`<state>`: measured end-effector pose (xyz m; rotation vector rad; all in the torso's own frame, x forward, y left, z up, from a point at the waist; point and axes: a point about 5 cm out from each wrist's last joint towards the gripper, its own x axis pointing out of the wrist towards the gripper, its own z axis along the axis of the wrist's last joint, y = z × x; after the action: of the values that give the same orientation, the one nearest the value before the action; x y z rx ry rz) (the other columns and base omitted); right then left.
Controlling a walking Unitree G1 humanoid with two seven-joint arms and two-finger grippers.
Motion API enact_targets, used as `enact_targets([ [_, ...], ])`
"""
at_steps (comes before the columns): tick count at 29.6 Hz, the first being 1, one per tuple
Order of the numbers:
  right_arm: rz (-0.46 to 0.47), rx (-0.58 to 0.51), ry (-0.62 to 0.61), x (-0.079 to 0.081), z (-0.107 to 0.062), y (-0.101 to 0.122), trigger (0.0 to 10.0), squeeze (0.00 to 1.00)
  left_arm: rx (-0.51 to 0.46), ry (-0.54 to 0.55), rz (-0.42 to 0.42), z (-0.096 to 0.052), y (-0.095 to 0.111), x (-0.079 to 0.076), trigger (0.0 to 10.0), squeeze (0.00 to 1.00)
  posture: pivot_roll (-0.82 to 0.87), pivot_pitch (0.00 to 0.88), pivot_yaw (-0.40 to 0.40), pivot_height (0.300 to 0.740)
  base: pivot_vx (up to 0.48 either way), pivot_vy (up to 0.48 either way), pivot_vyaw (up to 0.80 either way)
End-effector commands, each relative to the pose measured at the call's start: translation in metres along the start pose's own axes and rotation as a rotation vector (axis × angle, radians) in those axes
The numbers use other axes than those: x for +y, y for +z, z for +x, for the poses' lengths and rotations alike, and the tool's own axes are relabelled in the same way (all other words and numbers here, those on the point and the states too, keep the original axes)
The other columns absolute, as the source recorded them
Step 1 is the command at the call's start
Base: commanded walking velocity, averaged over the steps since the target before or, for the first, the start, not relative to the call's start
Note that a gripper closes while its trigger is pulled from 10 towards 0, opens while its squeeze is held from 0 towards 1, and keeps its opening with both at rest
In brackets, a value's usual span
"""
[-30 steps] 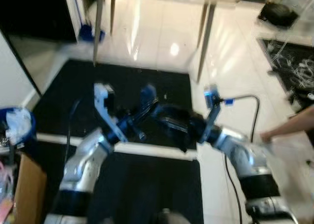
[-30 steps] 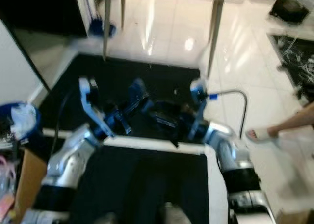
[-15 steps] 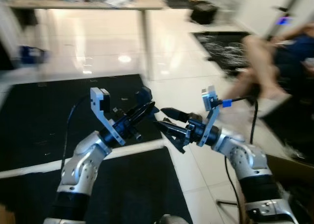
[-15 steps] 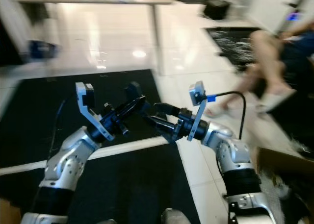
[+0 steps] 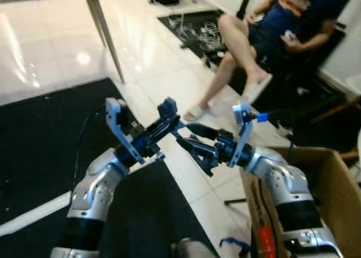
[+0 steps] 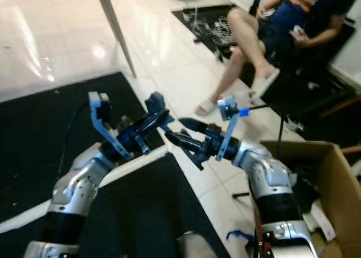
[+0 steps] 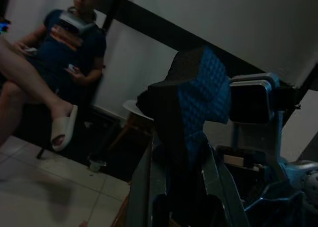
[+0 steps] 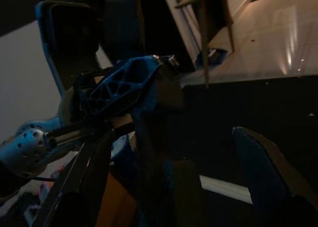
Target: Picking trash to rubbish bin
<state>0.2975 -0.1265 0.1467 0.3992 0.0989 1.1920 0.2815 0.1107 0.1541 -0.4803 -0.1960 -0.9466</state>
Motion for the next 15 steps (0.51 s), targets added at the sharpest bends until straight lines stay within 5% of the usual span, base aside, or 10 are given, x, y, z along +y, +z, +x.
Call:
enact_targets([
  [1,-0.001,0.012,-0.009,-0.0008,-0.0021,-0.0002,10.0,0.0,0.013,-0.019,-0.01,0.0023,-0.0031,-0.0031,10.0,0.0,-0.03,0.0,-0.055,0.74,0.0,0.0,-0.76],
  [15,0.001,0.017,-0.012,-0.0027,-0.0032,-0.003,10.0,0.0,0.019,-0.029,-0.008,0.003,-0.004,-0.0043,10.0,0.0,-0.03,0.0,-0.056,0.74,0.0,0.0,-0.77],
])
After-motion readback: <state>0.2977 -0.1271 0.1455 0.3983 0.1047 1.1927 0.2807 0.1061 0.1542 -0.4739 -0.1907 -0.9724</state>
